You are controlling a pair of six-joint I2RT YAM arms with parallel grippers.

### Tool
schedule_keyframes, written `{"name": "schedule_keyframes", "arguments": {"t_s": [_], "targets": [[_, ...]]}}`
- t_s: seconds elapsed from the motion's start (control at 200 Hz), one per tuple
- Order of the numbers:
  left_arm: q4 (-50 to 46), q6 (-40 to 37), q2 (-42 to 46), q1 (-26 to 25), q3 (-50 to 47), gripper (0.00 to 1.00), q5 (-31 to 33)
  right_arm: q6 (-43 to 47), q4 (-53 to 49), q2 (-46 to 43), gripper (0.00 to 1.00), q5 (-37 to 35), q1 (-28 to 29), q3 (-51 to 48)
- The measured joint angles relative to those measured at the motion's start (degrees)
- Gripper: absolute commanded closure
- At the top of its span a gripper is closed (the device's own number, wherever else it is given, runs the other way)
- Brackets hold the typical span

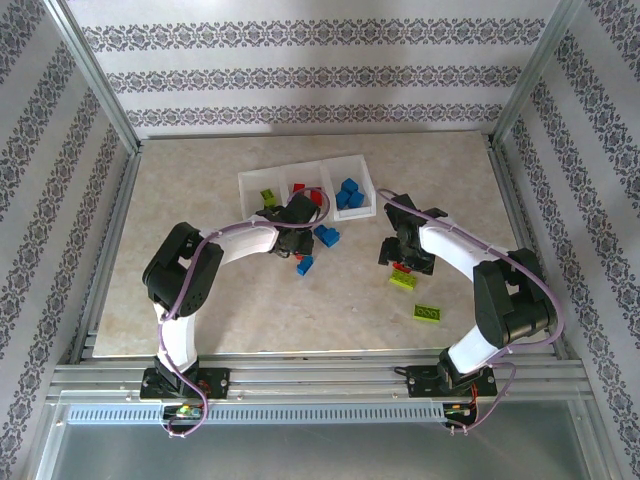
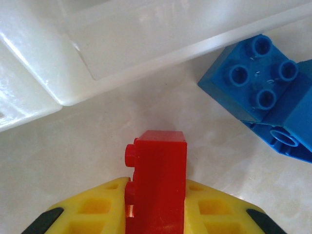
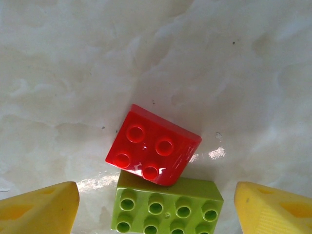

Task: Sort the legos into containers by color
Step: Pick up the lego from the center of the table, then place the lego in the container.

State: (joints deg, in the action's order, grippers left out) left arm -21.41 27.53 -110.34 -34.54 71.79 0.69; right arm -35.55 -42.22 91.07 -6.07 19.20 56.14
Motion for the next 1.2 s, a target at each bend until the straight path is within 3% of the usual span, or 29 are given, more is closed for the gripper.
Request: {"name": "schedule_keyframes", "arguments": {"t_s": [0.565,0.844,1.199], "targets": [[-1.8,-0.2,7.4,0.0,1.6,0.83,4.1,0.0,0.0,2.3,0.18,-0.1,-0.7,-0.8],[-7.1,-2.4,-0.6,0.2,18.2,0.83,10.2,0.0,0.0,4.8,0.19,-0.5,-1.0,-0.6],[-12.3,-3.8,-8.9,1.2,28.9,0.79,11.7,0.0,-0.9,7.3,0.2,-2.5,-2.3,1.6]]}}
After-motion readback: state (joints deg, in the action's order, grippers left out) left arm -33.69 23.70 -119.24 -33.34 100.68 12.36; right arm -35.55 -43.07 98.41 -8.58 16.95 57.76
